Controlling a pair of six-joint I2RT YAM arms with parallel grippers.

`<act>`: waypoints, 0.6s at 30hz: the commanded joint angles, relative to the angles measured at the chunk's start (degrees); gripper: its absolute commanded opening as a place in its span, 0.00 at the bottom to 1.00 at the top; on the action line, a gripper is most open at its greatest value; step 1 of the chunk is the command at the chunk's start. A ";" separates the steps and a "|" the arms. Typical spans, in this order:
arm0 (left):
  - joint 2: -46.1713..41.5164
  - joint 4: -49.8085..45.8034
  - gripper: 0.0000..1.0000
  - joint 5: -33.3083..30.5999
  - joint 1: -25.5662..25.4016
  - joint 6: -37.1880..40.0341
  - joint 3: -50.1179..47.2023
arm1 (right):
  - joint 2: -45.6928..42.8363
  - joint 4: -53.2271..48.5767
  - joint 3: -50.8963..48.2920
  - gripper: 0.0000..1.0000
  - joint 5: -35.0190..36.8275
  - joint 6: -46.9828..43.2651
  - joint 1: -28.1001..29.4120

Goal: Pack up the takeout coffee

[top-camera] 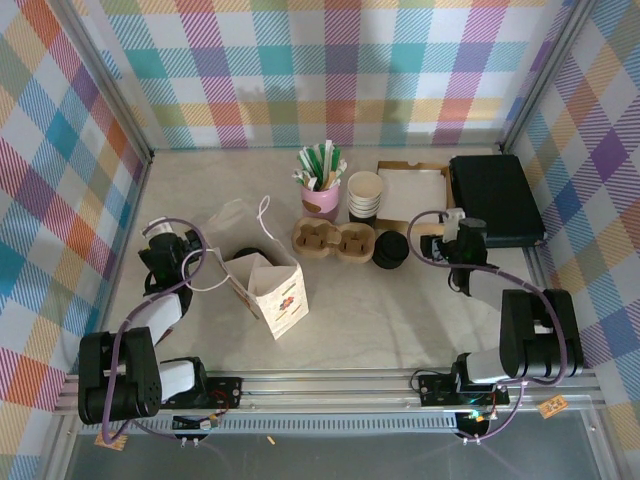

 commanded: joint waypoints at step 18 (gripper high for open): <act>17.64 37.09 1.00 21.27 1.59 -2.62 -2.45 | 5.42 25.02 -5.57 0.71 -14.46 3.02 -2.50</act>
